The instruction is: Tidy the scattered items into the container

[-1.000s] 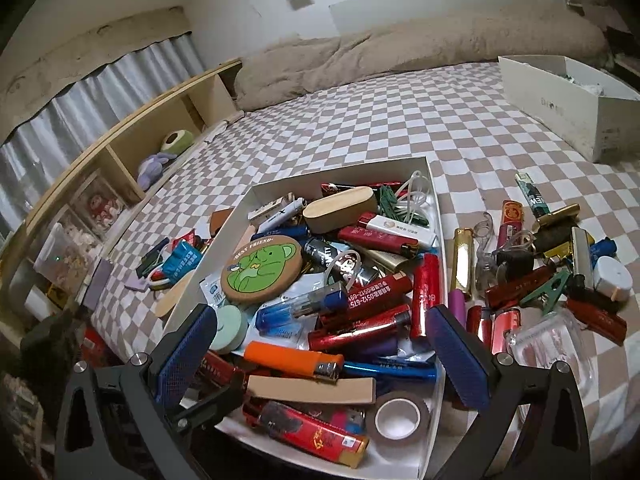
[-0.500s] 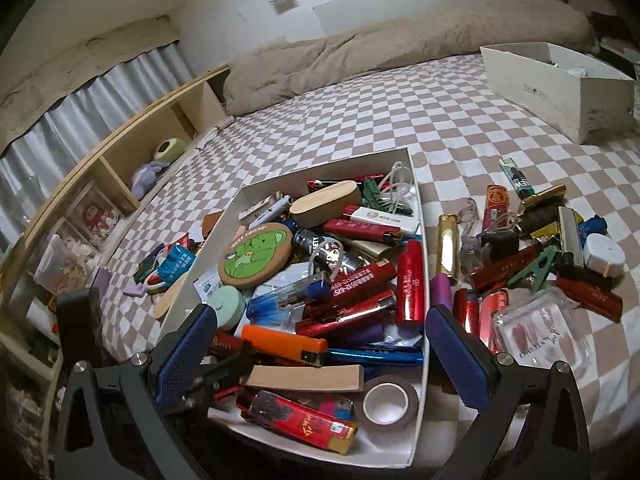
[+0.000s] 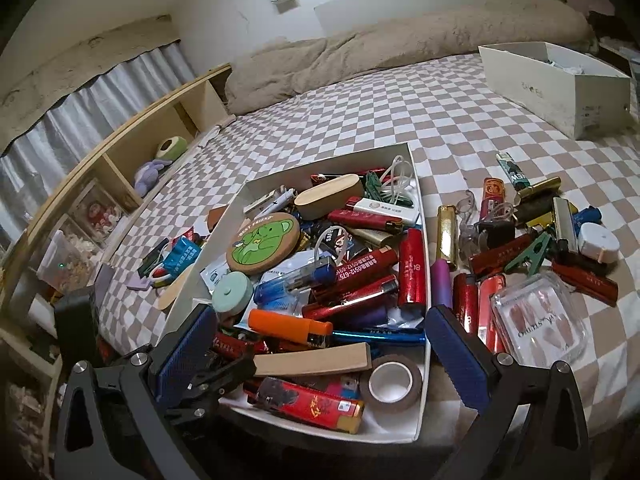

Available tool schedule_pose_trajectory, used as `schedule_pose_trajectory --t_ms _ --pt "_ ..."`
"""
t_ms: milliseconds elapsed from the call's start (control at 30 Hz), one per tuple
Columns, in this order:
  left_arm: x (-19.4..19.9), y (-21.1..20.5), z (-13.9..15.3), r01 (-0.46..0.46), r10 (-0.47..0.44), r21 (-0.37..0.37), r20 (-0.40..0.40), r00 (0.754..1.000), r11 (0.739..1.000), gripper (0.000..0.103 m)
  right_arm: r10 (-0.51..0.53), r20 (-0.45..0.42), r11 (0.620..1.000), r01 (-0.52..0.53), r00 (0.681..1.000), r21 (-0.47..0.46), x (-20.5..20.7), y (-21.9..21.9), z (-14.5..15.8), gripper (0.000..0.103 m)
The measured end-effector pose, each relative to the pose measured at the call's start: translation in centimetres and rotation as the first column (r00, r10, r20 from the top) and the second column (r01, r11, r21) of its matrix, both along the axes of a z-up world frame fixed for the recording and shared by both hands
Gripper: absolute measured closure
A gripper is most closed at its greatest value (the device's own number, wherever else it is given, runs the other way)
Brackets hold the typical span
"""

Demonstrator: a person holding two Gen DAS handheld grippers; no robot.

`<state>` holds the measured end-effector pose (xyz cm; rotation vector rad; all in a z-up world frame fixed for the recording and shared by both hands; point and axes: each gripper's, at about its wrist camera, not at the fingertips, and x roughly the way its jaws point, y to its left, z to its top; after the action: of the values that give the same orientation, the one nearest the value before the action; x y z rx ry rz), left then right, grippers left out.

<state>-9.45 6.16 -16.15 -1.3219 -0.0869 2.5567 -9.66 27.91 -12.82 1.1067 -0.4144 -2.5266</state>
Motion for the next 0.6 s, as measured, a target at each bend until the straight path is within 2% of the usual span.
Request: schedule_pose_trajectory --t_ms 200,333,500,600 --pt "-0.3 -0.4 0.1 -0.033 0.033 0.040 0.003 0.999 0.999 0.020 -0.005 -0.020 1.000 0.005 1.000 0.005 0.6 0.3 0.8 0.000" --pt "-0.6 -0.9 0.6 -0.053 0.052 0.095 0.012 0.999 0.994 0.020 -0.007 -0.030 1.000 0.008 1.000 0.015 0.8 0.4 1.2 0.000" --pt "-0.3 -1.1 1.8 -0.064 0.067 0.074 -0.029 0.997 0.995 0.019 -0.013 -0.034 1.000 0.014 0.999 0.013 1.1 0.5 1.3 0.000" --pt "0.0 -1.2 2.6 -0.066 0.070 0.072 -0.055 0.996 0.995 0.013 -0.011 -0.040 1.000 0.012 0.999 0.016 1.4 0.4 1.6 0.000"
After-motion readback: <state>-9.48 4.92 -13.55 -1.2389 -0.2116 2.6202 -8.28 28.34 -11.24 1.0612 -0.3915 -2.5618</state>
